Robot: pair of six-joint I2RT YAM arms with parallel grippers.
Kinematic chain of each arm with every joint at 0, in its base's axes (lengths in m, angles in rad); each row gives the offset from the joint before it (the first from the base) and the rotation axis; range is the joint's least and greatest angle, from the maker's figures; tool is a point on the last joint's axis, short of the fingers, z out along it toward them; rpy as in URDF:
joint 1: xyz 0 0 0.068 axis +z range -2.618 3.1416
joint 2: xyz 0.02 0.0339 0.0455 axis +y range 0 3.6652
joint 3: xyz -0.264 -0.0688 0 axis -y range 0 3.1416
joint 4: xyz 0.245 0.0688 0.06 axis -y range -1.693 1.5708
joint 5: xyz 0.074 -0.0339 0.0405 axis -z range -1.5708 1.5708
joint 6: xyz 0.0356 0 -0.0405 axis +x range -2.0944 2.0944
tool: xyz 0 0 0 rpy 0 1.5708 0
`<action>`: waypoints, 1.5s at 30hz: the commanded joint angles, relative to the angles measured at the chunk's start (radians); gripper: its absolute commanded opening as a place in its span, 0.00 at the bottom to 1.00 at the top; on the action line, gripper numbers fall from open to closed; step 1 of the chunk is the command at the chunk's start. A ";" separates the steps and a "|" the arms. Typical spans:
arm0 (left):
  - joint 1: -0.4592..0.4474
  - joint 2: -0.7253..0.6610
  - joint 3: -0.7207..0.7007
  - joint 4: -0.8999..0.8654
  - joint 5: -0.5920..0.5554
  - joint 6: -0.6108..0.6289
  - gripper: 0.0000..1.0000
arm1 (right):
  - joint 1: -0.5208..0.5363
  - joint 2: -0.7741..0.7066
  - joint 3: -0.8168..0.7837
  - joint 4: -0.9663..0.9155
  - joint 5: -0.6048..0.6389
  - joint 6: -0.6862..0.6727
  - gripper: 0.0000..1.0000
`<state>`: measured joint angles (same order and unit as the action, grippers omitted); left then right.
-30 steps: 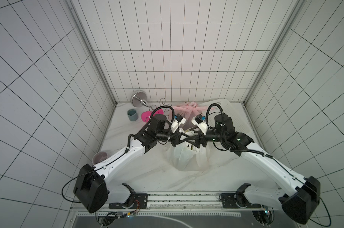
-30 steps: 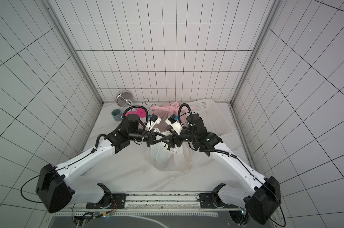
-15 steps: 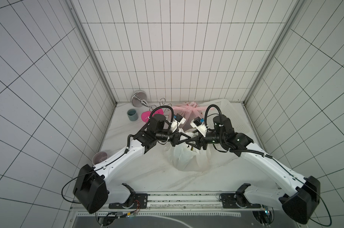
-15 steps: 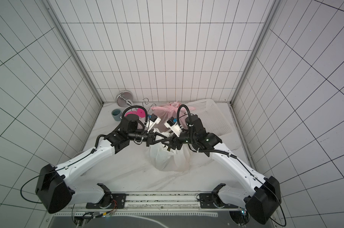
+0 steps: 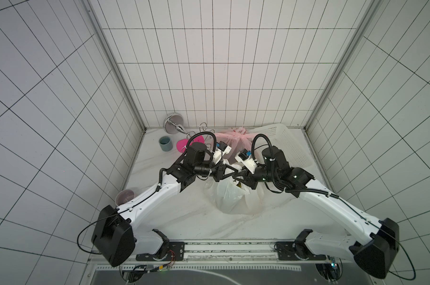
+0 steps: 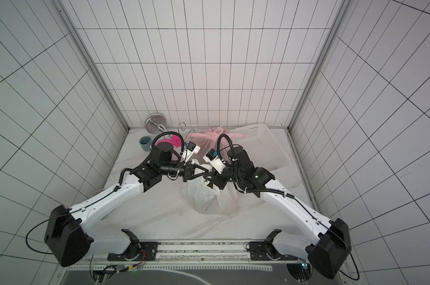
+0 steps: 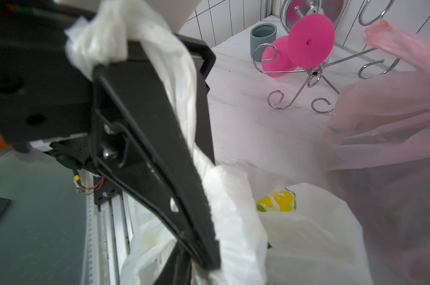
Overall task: Place the pineapple into a plastic bag & tie a knot
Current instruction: Cross the plastic bag at the center of the board.
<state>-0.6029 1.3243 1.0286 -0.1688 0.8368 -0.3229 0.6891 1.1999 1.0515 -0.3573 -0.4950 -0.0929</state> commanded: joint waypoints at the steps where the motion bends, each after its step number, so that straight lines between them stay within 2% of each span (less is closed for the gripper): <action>1: -0.001 -0.015 -0.002 0.090 -0.011 -0.021 0.18 | 0.009 0.009 -0.020 -0.022 0.078 -0.009 0.07; 2: 0.000 -0.018 -0.006 0.083 -0.023 -0.019 0.29 | 0.009 0.006 -0.023 -0.017 0.106 -0.003 0.04; 4: -0.001 -0.034 -0.022 0.062 -0.063 -0.010 0.43 | 0.007 -0.005 -0.029 -0.011 0.149 0.005 0.00; 6: -0.001 -0.061 -0.055 0.058 -0.099 -0.009 0.49 | 0.004 -0.025 -0.042 0.008 0.180 0.019 0.00; 13: -0.003 -0.204 -0.206 0.078 -0.227 0.001 0.55 | -0.032 -0.084 -0.086 0.078 0.165 0.058 0.00; 18: -0.026 -0.208 -0.245 0.116 -0.270 0.002 0.57 | -0.042 -0.084 -0.086 0.103 0.099 0.076 0.00; 19: -0.029 -0.193 -0.237 0.111 -0.271 0.005 0.56 | -0.041 -0.081 -0.085 0.103 0.108 0.077 0.00; 21: -0.037 -0.169 -0.224 0.107 -0.257 0.007 0.45 | -0.042 -0.069 -0.080 0.082 0.158 0.083 0.00; 24: -0.039 -0.161 -0.207 0.107 -0.244 0.003 0.08 | -0.042 -0.053 -0.067 0.024 0.260 0.094 0.01; 25: -0.040 -0.164 -0.204 0.108 -0.243 -0.001 0.01 | -0.041 -0.052 -0.070 0.013 0.291 0.100 0.01; 34: -0.043 -0.205 -0.167 0.035 -0.225 0.021 0.00 | -0.042 -0.075 -0.082 0.012 0.456 0.133 0.04; 41: -0.043 -0.235 -0.180 0.041 -0.239 0.012 0.00 | -0.041 -0.066 -0.078 0.016 0.345 0.133 0.18; 43: -0.043 -0.229 -0.177 0.041 -0.233 0.010 0.00 | -0.042 -0.069 -0.083 0.017 0.321 0.133 0.15; 45: -0.044 -0.224 -0.174 0.038 -0.228 0.009 0.00 | -0.040 -0.078 -0.094 0.027 0.311 0.136 0.05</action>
<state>-0.6518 1.1278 0.8246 -0.1585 0.5911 -0.3141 0.6685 1.1419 1.0138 -0.3080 -0.2218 0.0376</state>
